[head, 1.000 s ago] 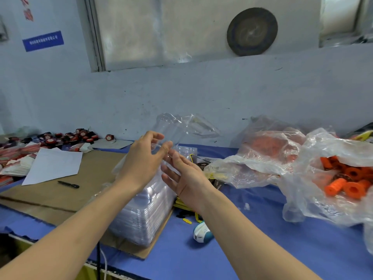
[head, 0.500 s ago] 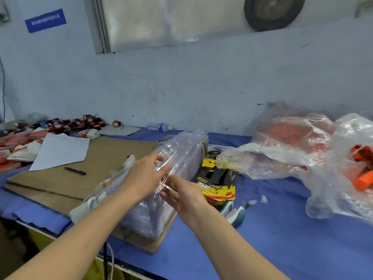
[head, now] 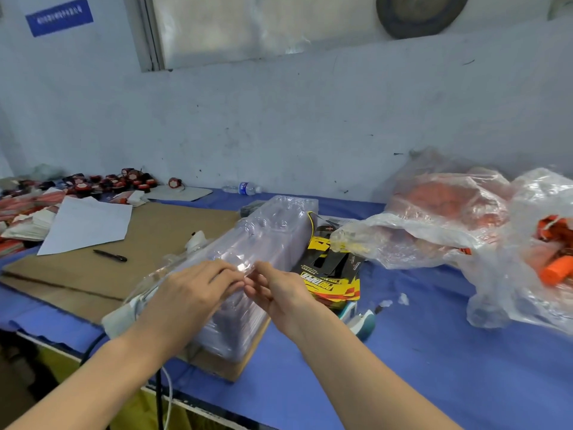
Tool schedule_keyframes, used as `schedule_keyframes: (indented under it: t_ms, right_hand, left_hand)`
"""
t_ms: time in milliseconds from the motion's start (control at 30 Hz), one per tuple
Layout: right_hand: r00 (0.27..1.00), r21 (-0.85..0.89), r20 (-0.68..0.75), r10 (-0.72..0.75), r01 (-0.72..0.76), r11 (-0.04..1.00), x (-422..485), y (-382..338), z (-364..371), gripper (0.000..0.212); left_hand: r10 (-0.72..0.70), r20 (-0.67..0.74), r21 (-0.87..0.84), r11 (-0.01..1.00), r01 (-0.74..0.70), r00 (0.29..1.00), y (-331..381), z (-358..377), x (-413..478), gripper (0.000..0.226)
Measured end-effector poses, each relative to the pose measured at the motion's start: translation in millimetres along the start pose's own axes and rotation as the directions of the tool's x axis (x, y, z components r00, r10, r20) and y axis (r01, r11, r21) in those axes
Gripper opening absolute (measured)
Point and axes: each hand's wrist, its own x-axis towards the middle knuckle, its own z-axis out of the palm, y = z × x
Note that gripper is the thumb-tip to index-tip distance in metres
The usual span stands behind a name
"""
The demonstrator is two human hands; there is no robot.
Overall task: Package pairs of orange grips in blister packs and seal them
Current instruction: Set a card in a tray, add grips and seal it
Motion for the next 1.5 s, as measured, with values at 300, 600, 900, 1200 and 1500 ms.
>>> schedule_keyframes:
  t_ms: [300, 600, 900, 1200, 1500]
  right_hand:
    - [0.990, 0.048, 0.121, 0.066, -0.072, 0.996, -13.0, 6.1, 3.9, 0.025]
    - [0.989, 0.061, 0.105, 0.105, -0.112, 0.992, -11.2, 7.7, 4.1, 0.021]
    - [0.999, -0.240, -0.026, 0.037, -0.042, 0.970, 0.1, 1.0, 9.4, 0.017]
    - [0.996, -0.398, -0.059, -0.059, 0.031, 0.917, 3.9, 4.9, 10.1, 0.019]
    - [0.997, -0.412, -0.033, -0.071, 0.051, 0.910, 1.1, 4.4, 10.0, 0.016]
  left_hand:
    - [-0.269, 0.030, -0.055, 0.961, 0.271, 0.963, 9.5, -9.8, 15.3, 0.021]
    - [-0.385, 0.074, -0.204, 0.897, 0.392, 0.920, 4.2, -3.0, 13.4, 0.025]
    - [-0.410, 0.225, -0.460, 0.755, 0.467, 0.884, 6.9, -1.2, 6.9, 0.020]
    - [-0.451, 0.434, -0.259, 0.767, 0.587, 0.780, -0.5, -0.3, 19.9, 0.028]
    - [-0.487, 0.181, -0.014, 0.867, 0.498, 0.854, -11.7, -15.3, 46.6, 0.027]
